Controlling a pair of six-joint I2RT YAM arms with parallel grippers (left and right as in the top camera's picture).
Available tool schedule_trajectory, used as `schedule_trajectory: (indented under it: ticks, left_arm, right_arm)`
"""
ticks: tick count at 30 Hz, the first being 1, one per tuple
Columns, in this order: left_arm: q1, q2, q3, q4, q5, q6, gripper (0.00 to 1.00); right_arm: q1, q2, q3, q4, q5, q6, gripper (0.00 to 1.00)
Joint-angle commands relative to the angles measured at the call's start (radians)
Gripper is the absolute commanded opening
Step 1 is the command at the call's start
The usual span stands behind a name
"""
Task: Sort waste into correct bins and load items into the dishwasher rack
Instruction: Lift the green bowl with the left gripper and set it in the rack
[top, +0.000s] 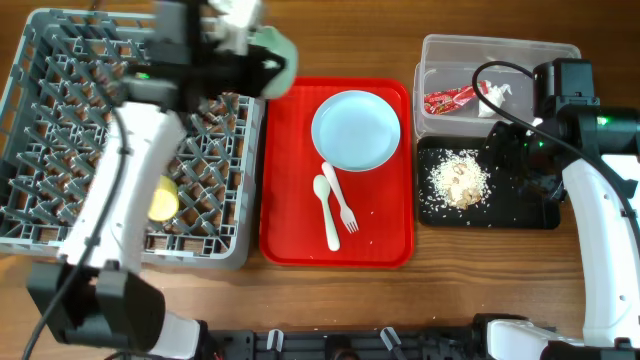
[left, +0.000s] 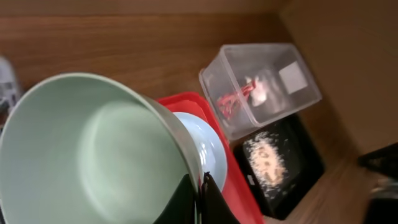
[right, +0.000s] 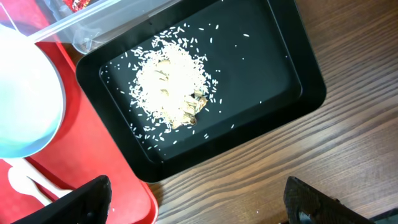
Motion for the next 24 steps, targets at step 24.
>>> schedule_trajectory:
  ticks: [24]
  left_arm:
    - [0.547, 0.347, 0.003, -0.121, 0.553, -0.069, 0.04]
  right_arm:
    - [-0.001, -0.003, 0.001, -0.002, 0.024, 0.015, 0.89]
